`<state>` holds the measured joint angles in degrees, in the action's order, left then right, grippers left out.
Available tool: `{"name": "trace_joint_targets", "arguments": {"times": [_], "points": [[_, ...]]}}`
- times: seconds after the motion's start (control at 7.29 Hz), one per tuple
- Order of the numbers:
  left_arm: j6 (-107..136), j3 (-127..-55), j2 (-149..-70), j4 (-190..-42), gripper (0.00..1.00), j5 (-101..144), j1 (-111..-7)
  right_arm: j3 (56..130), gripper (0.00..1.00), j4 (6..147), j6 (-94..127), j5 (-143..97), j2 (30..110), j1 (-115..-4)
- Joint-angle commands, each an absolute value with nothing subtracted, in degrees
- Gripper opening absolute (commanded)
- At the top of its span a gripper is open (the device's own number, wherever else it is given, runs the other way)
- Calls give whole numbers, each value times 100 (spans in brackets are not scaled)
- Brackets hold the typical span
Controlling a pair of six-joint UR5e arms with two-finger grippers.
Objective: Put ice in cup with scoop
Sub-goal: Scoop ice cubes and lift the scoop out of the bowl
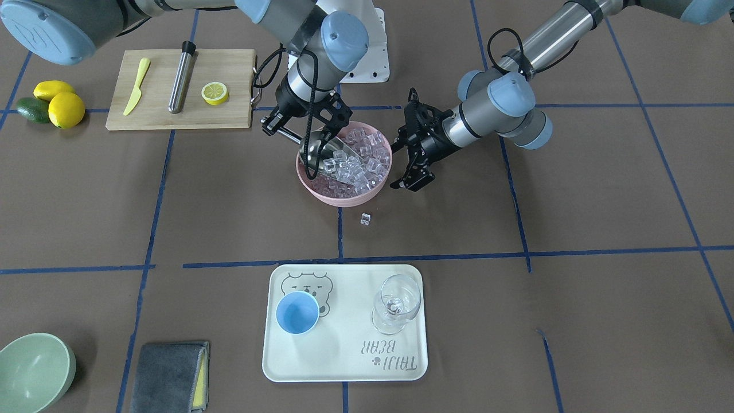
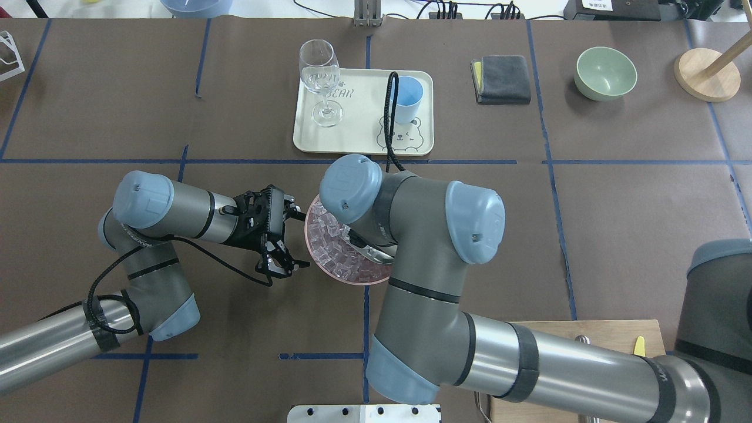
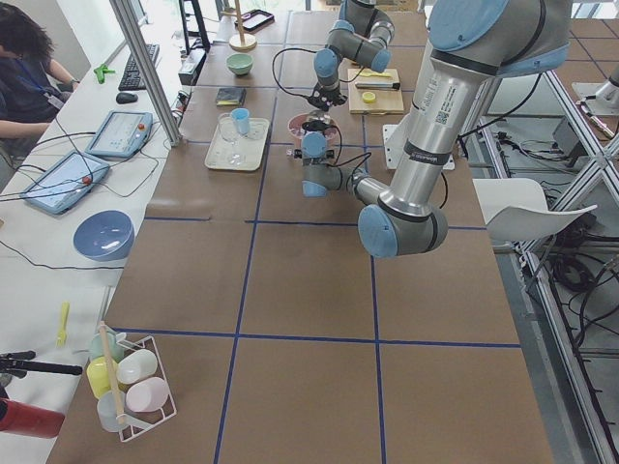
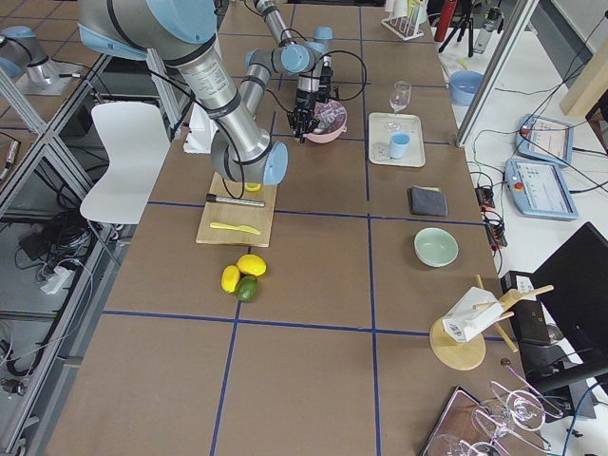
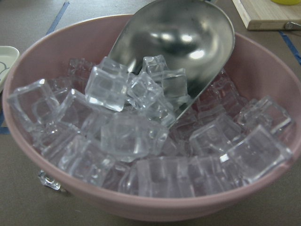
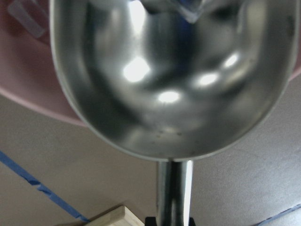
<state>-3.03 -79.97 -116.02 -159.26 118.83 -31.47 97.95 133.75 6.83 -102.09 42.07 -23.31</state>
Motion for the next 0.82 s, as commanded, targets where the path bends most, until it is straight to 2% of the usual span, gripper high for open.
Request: {"name": "trace_joint_targets", "arguments": {"times": [0.0,0.69], "points": [[-299,-7989,-11602,-15926,100,11883,-3146,10431,0,12894,703,-10222,4771,-2329],[-308,-7981,-11602,-15926,100,11883,-3146,11021,0,13630,712,-10579,4615,-2670]]}}
